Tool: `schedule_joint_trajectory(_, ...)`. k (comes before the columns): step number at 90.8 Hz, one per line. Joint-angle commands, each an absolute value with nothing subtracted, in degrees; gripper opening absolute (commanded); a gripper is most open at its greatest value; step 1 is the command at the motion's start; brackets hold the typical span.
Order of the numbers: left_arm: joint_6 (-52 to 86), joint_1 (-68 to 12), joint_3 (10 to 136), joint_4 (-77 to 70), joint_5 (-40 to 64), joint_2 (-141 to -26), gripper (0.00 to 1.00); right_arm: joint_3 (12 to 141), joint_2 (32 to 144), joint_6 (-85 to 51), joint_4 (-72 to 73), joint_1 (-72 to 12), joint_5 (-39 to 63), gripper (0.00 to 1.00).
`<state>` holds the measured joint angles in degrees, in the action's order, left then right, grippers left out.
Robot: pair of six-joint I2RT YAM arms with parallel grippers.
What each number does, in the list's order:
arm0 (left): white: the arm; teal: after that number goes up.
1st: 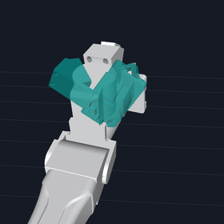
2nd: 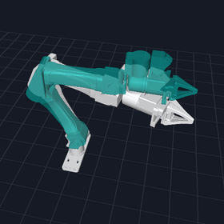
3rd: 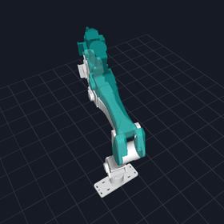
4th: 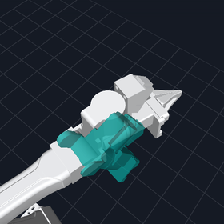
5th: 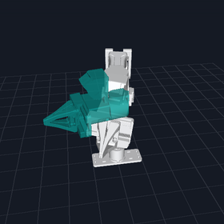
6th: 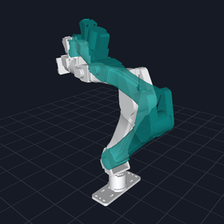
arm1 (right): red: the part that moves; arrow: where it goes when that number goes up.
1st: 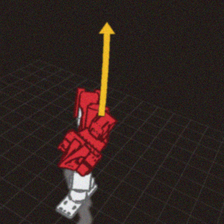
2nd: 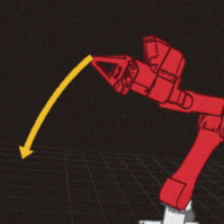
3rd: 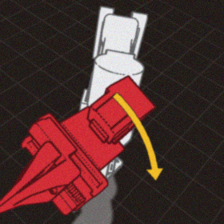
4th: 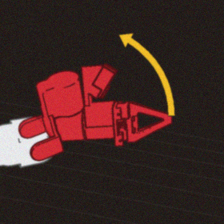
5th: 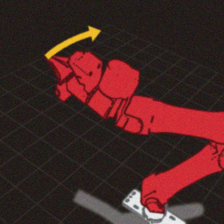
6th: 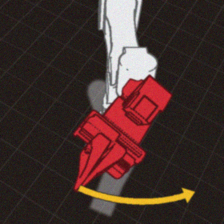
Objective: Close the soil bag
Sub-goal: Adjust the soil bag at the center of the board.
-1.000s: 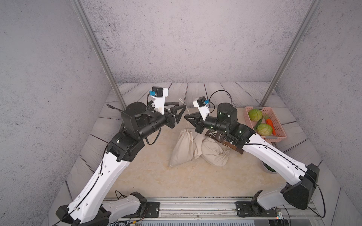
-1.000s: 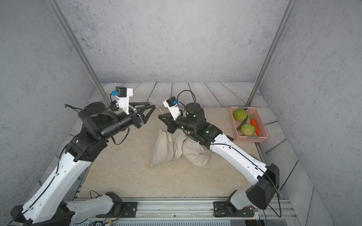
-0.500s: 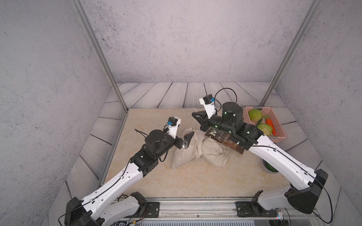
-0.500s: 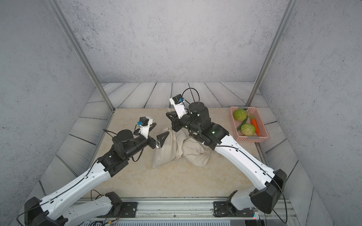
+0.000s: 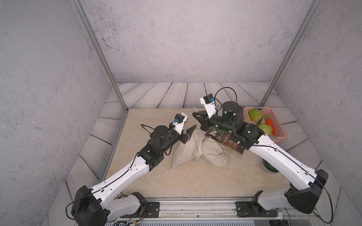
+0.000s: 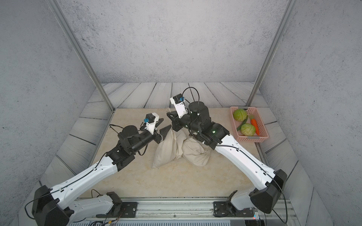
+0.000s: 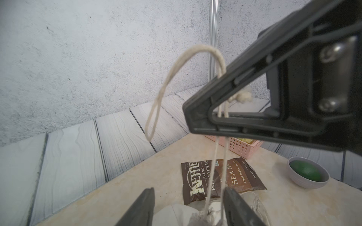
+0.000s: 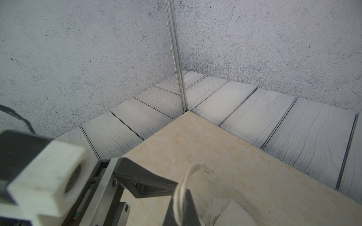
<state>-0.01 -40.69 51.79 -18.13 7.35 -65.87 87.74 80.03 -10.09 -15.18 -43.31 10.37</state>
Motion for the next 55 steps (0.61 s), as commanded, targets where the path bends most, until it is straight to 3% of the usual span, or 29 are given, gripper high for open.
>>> schedule_joint_trajectory(1,-2.0,-41.1,53.7,-16.9,8.0,-67.4,0.48,91.3,80.0,-10.7,-13.4,-43.1,11.2,0.00)
schedule_joint_trajectory(20,-2.8,-42.2,54.6,-14.0,5.1,-70.5,0.21,94.6,81.2,-10.2,-16.0,-43.1,11.8,0.00)
schedule_joint_trajectory(32,-3.8,-43.3,54.1,-10.0,-2.8,-73.3,0.04,98.7,81.1,-8.2,-18.8,-43.0,10.3,0.00)
schedule_joint_trajectory(55,1.6,-44.1,55.2,-3.0,-13.6,-81.2,0.07,110.5,80.5,-5.0,-25.1,-41.4,6.0,0.00)
